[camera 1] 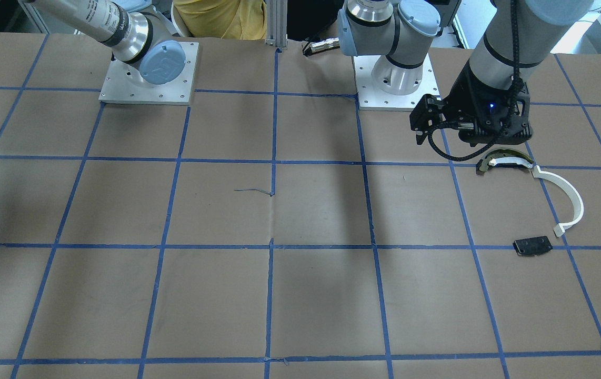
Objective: Place bearing gear from tray to pile
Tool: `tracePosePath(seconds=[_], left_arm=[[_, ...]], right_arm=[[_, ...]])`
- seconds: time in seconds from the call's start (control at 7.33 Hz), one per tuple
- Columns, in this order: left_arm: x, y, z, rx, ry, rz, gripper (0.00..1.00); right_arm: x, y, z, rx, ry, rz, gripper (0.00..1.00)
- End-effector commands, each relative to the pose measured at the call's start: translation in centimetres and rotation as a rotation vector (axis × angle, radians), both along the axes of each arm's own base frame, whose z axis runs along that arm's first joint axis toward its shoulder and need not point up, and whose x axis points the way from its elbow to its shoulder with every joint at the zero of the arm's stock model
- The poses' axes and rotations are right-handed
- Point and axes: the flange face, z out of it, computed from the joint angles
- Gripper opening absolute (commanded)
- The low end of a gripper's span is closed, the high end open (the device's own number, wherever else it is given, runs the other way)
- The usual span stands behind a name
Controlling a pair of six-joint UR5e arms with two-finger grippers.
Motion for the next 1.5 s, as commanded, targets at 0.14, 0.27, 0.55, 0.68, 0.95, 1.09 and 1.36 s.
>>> tracePosePath(seconds=[0.14, 0.27, 0.55, 0.68, 0.95, 1.09, 1.36], left_arm=[[0.0, 0.0, 0.0, 0.000, 0.000, -0.002, 1.00], [0.0, 0.0, 0.0, 0.000, 0.000, -0.002, 1.00], [0.0, 0.0, 0.0, 0.001, -0.001, -0.002, 1.00], [0.0, 0.0, 0.0, 0.001, -0.001, -0.002, 1.00], [0.1, -0.1, -0.1, 0.002, 0.000, 0.000, 1.00], [0.1, 0.0, 0.0, 0.002, -0.001, 0.000, 1.00], [0.1, -0.1, -0.1, 0.002, -0.001, 0.000, 1.00]], right_arm=[[0.5, 1.3, -2.9, 0.046, 0.047, -0.035, 0.78], [0.4, 1.2, -2.5, 0.046, 0.049, -0.034, 0.74], [0.2, 1.2, -2.2, 0.054, 0.060, -0.015, 0.66], [0.2, 1.2, -2.2, 0.048, 0.063, -0.008, 0.51], [0.2, 1.1, -2.1, 0.044, 0.055, -0.009, 0.17], [0.2, 1.1, -1.7, 0.042, 0.059, -0.011, 0.06], [0.6, 0.9, -0.4, 0.032, 0.070, -0.016, 0.00]])
